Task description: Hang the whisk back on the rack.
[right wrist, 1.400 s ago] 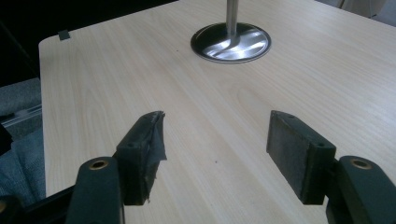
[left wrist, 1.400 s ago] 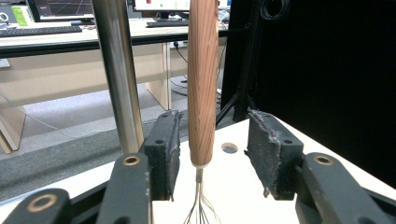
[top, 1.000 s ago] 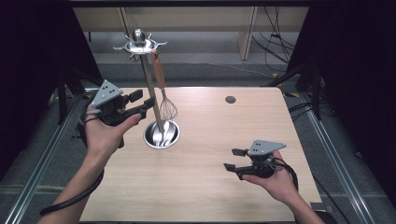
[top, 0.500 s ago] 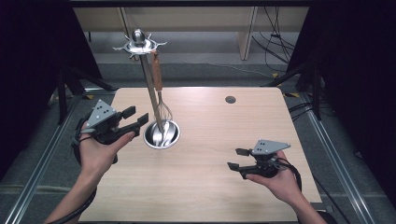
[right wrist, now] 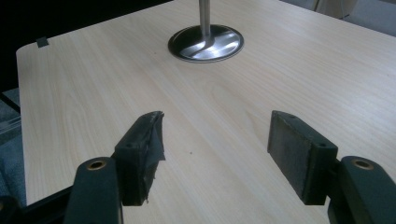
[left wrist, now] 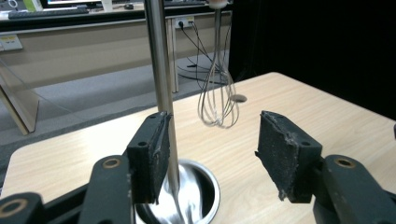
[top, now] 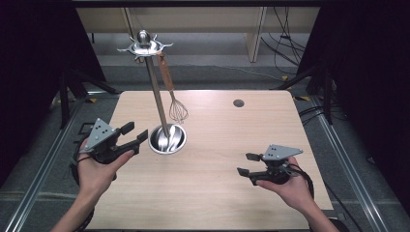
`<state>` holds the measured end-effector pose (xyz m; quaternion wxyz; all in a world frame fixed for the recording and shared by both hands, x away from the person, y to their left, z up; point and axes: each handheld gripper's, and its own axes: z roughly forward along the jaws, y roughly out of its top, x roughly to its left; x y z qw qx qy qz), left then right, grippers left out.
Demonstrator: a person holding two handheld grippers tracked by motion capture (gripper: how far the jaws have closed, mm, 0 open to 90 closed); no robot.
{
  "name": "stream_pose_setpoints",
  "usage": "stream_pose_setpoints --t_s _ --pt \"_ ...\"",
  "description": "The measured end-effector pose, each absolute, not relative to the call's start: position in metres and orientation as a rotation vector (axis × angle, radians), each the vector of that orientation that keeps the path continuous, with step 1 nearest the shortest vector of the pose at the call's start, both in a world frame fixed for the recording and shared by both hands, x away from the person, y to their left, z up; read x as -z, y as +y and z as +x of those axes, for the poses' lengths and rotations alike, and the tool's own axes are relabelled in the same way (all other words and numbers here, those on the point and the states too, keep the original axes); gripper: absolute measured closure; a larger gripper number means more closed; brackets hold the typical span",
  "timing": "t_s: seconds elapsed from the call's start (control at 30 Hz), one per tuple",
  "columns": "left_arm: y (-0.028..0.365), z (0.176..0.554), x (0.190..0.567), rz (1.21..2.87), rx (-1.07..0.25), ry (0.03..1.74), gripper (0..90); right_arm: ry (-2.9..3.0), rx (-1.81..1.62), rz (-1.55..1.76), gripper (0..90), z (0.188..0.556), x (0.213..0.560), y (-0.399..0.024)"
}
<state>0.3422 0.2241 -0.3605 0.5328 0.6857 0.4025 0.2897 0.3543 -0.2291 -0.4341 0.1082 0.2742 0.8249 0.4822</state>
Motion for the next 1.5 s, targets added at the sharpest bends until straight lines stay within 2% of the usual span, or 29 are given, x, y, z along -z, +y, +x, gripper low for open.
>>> stream_pose_setpoints --t_s 0.57,1.0,1.2,1.5 --pt "0.249 0.334 0.405 1.67 -0.67 1.05 41.5 2.408 -1.398 0.824 35.0 0.353 0.436 -0.231" --pt "0.274 0.34 0.446 1.672 -0.672 1.207 40.9 2.427 -1.392 0.84 34.6 0.353 0.437 -0.231" --pt "0.278 0.342 0.468 1.737 -0.68 1.244 41.0 2.431 -1.394 0.82 34.7 0.355 0.439 -0.232" --pt "0.275 0.343 0.473 1.738 -0.644 1.248 40.9 2.42 -1.361 0.86 35.3 0.358 0.451 -0.235"
